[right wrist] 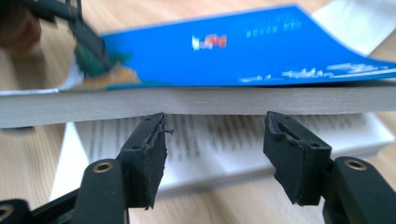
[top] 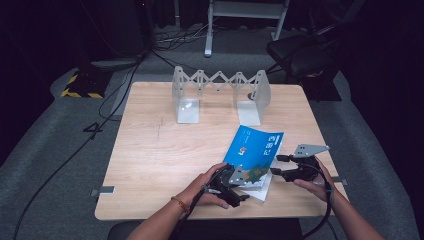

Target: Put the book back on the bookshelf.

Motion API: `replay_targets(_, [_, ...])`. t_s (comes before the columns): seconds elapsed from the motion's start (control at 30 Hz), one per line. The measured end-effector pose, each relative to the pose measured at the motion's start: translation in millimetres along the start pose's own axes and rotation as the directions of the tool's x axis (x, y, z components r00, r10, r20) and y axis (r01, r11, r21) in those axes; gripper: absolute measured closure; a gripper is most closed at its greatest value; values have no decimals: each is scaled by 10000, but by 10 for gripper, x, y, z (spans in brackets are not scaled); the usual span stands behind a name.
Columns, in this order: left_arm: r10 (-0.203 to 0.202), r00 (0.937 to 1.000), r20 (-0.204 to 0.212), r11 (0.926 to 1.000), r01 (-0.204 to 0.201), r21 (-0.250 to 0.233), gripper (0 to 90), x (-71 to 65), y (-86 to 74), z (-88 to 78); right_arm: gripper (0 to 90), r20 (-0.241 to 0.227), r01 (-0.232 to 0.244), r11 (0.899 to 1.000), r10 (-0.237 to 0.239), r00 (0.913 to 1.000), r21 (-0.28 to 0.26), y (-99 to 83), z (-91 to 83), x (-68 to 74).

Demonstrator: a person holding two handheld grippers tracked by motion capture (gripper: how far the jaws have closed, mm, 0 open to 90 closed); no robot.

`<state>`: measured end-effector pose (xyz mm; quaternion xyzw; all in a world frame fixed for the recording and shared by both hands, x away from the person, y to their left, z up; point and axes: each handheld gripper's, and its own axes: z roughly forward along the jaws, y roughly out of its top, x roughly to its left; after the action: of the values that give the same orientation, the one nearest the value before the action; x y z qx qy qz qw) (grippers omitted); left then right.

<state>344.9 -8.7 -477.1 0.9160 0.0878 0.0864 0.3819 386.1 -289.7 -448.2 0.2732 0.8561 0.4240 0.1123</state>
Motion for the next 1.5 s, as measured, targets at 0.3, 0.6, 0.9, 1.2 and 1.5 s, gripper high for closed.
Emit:
replay_targets(0.3, [-188,9964,-821,9998,182,-84,331,-36,56,6,364,401,99,9994,-86,9992,-337,204,49,68])
replay_targets(0.6, [-940,9882,-1210,9883,779,-1313,621,59,90,-134,324,572,10,9983,23,9984,-586,289,66,5])
replay_targets(0.9, [-1341,9834,-1222,9760,1098,-1881,774,237,-29,-370,284,364,129,9958,-97,9993,-902,233,11,-40])
replay_targets(1.2, [-738,9943,-772,9860,612,-1548,767,359,-296,-580,264,-12,1384,9816,-1398,9902,-1315,355,14,62])
replay_targets(1.5, [-899,9947,-489,9867,824,-1398,749,474,-455,-733,304,-550,2592,9653,-2606,9639,-306,337,412,133])
